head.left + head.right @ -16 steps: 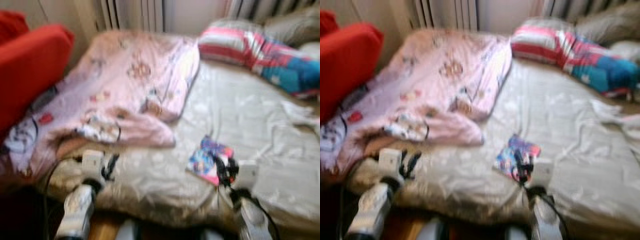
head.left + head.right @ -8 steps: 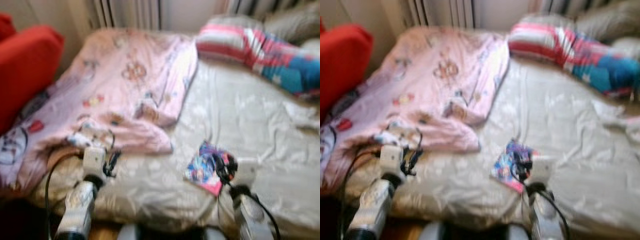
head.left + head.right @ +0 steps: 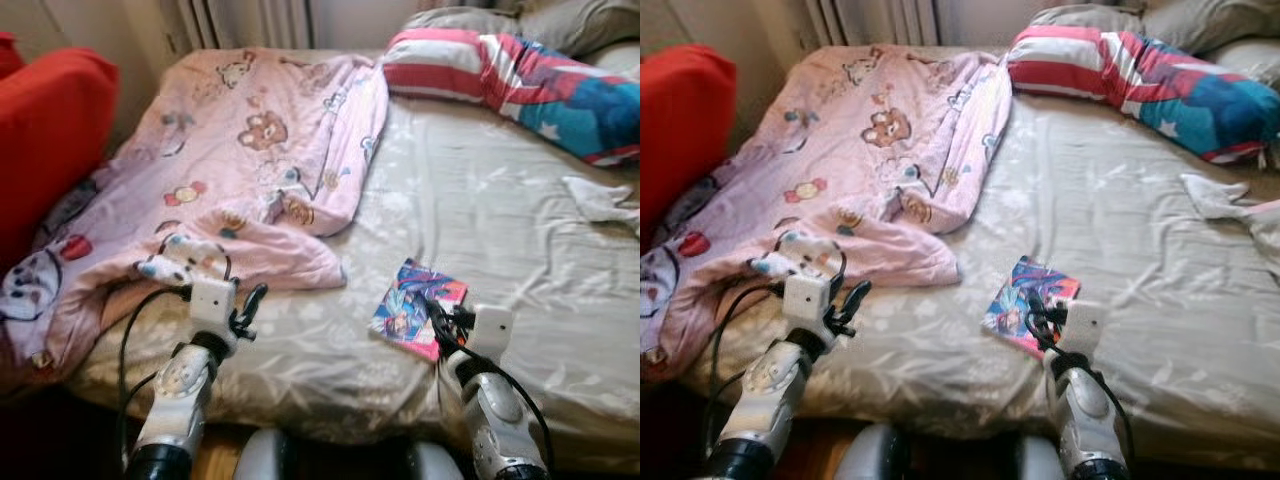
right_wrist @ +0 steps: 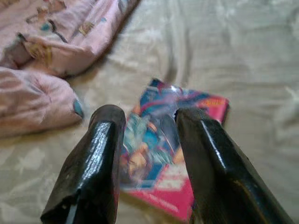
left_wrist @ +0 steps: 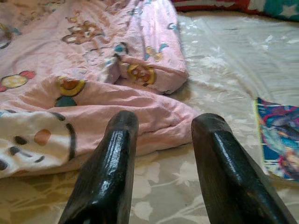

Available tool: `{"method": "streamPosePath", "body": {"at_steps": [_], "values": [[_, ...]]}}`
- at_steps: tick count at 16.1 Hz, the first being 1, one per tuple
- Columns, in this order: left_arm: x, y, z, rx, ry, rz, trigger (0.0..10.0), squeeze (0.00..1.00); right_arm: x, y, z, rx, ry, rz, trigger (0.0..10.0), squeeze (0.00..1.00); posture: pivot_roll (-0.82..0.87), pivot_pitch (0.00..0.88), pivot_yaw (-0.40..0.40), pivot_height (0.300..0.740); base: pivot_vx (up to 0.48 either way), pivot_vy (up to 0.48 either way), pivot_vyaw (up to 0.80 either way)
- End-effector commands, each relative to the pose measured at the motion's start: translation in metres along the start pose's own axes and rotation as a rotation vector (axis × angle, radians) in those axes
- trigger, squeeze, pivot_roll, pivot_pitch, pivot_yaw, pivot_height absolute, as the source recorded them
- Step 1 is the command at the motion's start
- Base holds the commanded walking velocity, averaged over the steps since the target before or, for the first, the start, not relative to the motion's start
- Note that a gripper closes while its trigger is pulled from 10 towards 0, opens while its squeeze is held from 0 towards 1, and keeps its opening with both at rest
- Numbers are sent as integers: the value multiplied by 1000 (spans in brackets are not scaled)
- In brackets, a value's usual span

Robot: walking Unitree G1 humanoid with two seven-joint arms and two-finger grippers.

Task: Clean up the room

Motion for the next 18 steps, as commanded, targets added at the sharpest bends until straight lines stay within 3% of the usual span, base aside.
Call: {"method": "streamPosePath", "body": {"at_steps": [1,15,17,18], "values": [[-2,-1,-1,-11,14,6,10000,0,-3,-3,1,-15,14,-18,10000,0,22,192,67,644,0,0,0],[-2,-1,-1,-11,14,6,10000,0,-3,-3,1,-15,14,-18,10000,0,22,192,67,644,0,0,0],[-23,26,28,93,75,-8,10000,0,-1,-13,0,-63,-3,51,10000,0,46,198,45,644,0,0,0],[-28,32,35,117,92,-14,10000,0,1,-15,0,-68,-6,61,10000,0,47,198,42,644,0,0,0]]}}
Point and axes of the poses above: a point about 5 cm out from each wrist's last joint towards the gripper, its own z axis pointing back from the gripper into the wrist, its own x axis along the axis of the wrist's last joint, y = z × x, the point moved 4 cm from there along -z, pointing out of the wrist towards the gripper, and after that the axes turned 6 degrees about z, right-handed, at the moved point
